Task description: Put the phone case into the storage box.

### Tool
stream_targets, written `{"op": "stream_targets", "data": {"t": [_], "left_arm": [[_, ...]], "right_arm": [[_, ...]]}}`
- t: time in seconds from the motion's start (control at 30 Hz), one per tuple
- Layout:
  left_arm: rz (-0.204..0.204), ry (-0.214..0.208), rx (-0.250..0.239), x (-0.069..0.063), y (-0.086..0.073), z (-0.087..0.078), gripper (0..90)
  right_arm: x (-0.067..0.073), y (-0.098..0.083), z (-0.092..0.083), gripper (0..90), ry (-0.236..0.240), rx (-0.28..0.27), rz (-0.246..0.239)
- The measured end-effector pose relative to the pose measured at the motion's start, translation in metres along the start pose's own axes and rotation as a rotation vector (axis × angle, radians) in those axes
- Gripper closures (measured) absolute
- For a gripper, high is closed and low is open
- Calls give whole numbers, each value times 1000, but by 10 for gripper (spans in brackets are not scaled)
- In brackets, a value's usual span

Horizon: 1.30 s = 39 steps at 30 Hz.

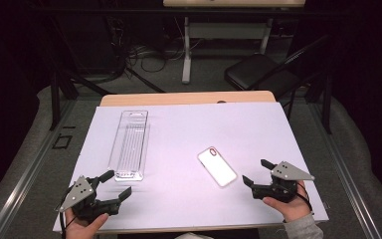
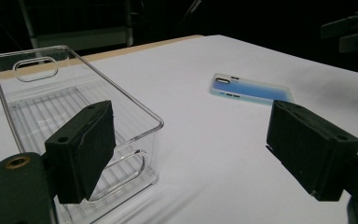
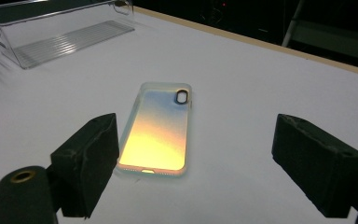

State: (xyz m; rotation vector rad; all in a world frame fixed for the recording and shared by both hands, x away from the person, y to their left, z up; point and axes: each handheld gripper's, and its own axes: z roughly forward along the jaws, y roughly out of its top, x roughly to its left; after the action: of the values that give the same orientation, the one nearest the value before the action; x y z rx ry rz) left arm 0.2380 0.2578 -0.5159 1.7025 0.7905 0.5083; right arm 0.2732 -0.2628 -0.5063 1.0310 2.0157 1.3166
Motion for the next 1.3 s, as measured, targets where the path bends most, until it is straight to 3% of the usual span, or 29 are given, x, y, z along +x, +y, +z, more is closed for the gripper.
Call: {"op": "stream_targets", "data": {"t": [0.13,0.3,0.67,0.83,1.1,1.13,1.3], "left_arm": [[-18,-6,1,1,0,1,156],[5,5,21,-1,1,2,171],[0,-3,36,-3,1,3,188],[-4,-12,41,-4,1,4,197],[-13,-18,41,-3,0,4,197],[-14,-19,42,-3,0,4,197],[-12,-31,48,-4,0,5,197]], "right_arm": [[-5,11,6,159,0,30,-11],[-10,27,11,216,9,64,-49],[-22,52,26,246,15,86,-42],[-24,62,34,358,43,157,-39],[-23,78,45,383,67,262,-75],[-22,83,49,389,86,303,-70],[-20,92,55,390,111,386,-46]]}}
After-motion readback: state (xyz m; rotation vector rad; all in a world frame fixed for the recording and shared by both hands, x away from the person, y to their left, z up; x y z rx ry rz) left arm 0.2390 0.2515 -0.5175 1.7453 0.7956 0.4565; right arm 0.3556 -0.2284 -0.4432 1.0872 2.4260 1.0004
